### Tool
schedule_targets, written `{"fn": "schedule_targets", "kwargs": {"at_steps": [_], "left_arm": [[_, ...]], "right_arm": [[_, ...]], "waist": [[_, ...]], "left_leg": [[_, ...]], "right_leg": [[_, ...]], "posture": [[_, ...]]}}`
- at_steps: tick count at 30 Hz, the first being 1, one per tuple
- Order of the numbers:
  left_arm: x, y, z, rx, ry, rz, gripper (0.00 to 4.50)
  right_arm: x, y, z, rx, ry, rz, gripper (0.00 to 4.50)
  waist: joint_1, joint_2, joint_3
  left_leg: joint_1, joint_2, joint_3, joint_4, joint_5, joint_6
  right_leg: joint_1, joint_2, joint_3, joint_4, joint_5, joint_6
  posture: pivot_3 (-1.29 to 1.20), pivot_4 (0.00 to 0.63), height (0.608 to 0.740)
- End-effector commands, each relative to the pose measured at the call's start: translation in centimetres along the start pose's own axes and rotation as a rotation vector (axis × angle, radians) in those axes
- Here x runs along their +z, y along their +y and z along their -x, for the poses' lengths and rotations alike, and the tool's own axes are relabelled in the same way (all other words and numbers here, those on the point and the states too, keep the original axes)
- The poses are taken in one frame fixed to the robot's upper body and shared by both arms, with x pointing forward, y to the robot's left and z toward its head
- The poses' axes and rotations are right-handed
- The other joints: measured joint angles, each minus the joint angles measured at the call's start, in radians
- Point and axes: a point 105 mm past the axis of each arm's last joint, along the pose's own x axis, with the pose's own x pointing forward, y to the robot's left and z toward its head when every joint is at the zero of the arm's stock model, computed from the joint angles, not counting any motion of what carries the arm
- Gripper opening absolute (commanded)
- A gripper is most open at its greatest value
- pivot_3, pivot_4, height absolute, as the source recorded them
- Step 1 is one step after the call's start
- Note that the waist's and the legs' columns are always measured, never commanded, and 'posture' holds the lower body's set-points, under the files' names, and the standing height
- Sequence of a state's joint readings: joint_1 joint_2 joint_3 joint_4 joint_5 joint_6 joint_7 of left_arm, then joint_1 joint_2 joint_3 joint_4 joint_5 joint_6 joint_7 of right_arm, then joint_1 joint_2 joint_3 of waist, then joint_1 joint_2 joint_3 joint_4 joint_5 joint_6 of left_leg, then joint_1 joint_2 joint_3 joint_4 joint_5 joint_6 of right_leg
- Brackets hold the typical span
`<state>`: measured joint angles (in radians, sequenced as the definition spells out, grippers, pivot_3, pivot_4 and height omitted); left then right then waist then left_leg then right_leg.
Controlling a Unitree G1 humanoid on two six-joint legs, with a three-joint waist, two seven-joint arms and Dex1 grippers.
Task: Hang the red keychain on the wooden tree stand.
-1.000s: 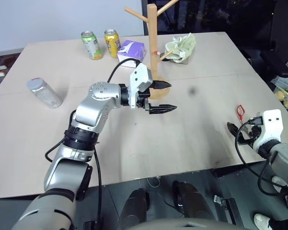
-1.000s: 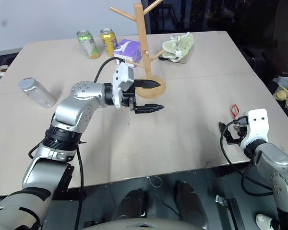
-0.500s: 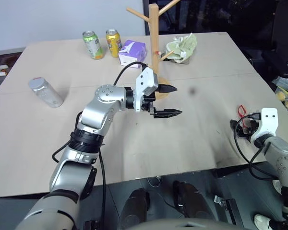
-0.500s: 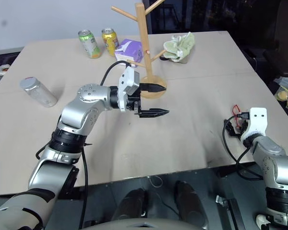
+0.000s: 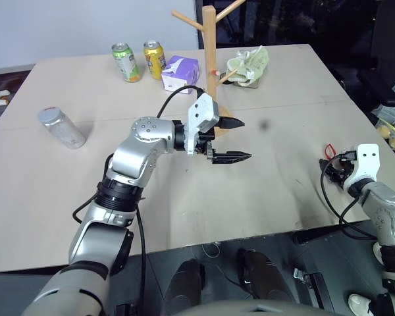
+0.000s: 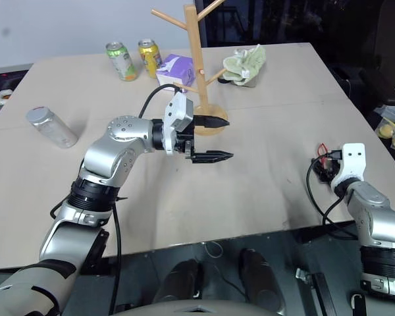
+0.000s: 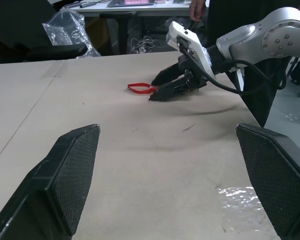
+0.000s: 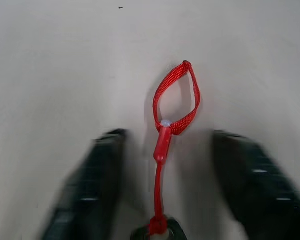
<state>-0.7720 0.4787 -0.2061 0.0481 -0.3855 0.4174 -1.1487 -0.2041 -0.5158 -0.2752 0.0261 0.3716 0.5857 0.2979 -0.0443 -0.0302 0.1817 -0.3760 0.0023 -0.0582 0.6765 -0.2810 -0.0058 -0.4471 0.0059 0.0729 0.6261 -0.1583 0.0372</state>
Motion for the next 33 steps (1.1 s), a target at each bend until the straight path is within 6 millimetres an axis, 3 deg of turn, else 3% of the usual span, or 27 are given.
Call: {"fn": "schedule_targets", "kwargs": {"at_steps": [1,4,8,11,13,19,23,27,33], "left_arm": [[1.1,-0.5,0.2,-0.008,-0.026,-0.038,4.50],[0.9,-0.8,0.3,-0.015,-0.025,-0.029,4.50],[0.9,-0.7,0.6,-0.002,-0.021,-0.025,4.50],[0.9,-0.4,1.0,0.021,-0.020,-0.024,4.50],[1.2,-0.2,1.6,0.040,-0.039,0.000,4.50],[2.5,-0.9,5.4,0.127,-0.118,0.144,4.50],[3.5,-0.2,8.5,0.295,-0.175,0.238,4.50],[4.4,0.3,10.4,0.434,-0.250,0.279,4.50],[5.0,0.2,11.2,0.525,-0.312,0.284,4.50]], "right_arm": [[-0.7,0.6,0.3,0.027,0.021,-0.019,1.18],[-1.0,1.4,0.7,0.046,0.024,-0.031,0.06],[-1.6,2.4,1.6,0.067,0.035,-0.020,0.06],[-0.9,3.6,1.9,0.100,-0.005,0.079,0.06],[0.7,5.3,2.1,0.147,-0.070,0.123,0.06],[7.8,13.3,3.1,0.314,-0.426,0.228,0.06],[11.9,17.4,3.1,0.356,-0.616,0.307,0.06],[14.4,19.7,2.6,0.380,-0.735,0.357,0.06],[16.9,22.4,2.0,0.431,-0.853,0.402,0.06]], "waist": [[0.000,0.000,0.000],[0.000,0.000,0.000],[0.001,0.000,0.000],[0.000,0.000,0.000],[-0.002,0.000,0.000],[-0.026,0.003,0.001],[-0.018,0.003,0.001],[-0.019,0.003,0.001],[-0.009,0.002,0.001]], "left_leg": [[0.000,0.000,0.000,0.000,0.000,0.000],[0.000,0.000,0.000,0.000,0.000,0.000],[0.000,0.000,-0.001,0.000,0.000,0.000],[0.000,0.000,-0.001,0.000,0.000,0.000],[0.001,0.000,-0.001,0.000,0.000,0.000],[0.000,0.002,-0.001,-0.001,0.000,0.000],[0.003,0.002,-0.002,-0.001,0.000,0.000],[0.003,0.001,-0.002,-0.001,0.000,0.000],[0.003,0.000,-0.003,-0.001,0.000,0.000]], "right_leg": [[0.000,0.000,0.000,0.000,0.000,0.000],[0.000,0.000,0.000,0.000,0.000,0.000],[0.000,0.000,-0.001,0.000,0.000,0.000],[0.000,0.000,-0.001,0.000,0.000,0.000],[0.000,0.000,-0.001,0.000,0.000,0.000],[-0.001,0.002,-0.001,0.001,0.000,0.000],[-0.001,0.001,-0.002,0.001,0.000,0.000],[-0.001,0.000,-0.002,0.000,0.000,0.000],[-0.001,-0.002,-0.003,0.000,0.000,0.000]], "posture": [[0.00,0.150,0.740],[0.00,0.150,0.740],[0.00,0.150,0.740],[0.00,0.150,0.740],[0.00,0.150,0.740],[0.00,0.150,0.740],[0.00,0.150,0.740],[0.00,0.150,0.740],[0.00,0.150,0.740]]}}
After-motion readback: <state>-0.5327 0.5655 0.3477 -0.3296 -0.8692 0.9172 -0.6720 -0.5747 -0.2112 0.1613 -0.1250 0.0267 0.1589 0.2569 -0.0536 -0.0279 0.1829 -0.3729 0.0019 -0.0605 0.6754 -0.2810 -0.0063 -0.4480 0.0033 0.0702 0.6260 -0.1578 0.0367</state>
